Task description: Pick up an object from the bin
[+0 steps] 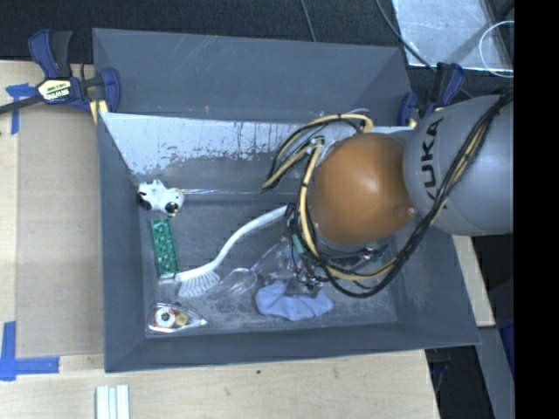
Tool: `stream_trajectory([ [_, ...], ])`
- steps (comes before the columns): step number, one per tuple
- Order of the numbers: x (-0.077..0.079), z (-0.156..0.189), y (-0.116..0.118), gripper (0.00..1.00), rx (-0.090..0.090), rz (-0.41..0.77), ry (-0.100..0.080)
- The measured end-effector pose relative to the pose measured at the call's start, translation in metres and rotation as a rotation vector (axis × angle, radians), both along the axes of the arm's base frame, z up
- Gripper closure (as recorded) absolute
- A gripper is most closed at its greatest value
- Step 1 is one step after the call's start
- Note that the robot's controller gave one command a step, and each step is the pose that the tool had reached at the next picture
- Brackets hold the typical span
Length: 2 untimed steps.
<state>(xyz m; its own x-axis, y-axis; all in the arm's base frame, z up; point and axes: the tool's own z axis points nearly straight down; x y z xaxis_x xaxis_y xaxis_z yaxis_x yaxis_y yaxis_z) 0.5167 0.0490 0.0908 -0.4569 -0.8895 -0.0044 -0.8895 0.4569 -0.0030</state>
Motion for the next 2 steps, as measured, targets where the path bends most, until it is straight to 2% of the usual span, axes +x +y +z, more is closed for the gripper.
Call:
stream_trajectory([
  [1,-0.001,0.031,0.000,1.00,0.001,-0.001,0.004],
  [2,0.001,0.064,0.000,1.00,0.001,-0.002,-0.005],
])
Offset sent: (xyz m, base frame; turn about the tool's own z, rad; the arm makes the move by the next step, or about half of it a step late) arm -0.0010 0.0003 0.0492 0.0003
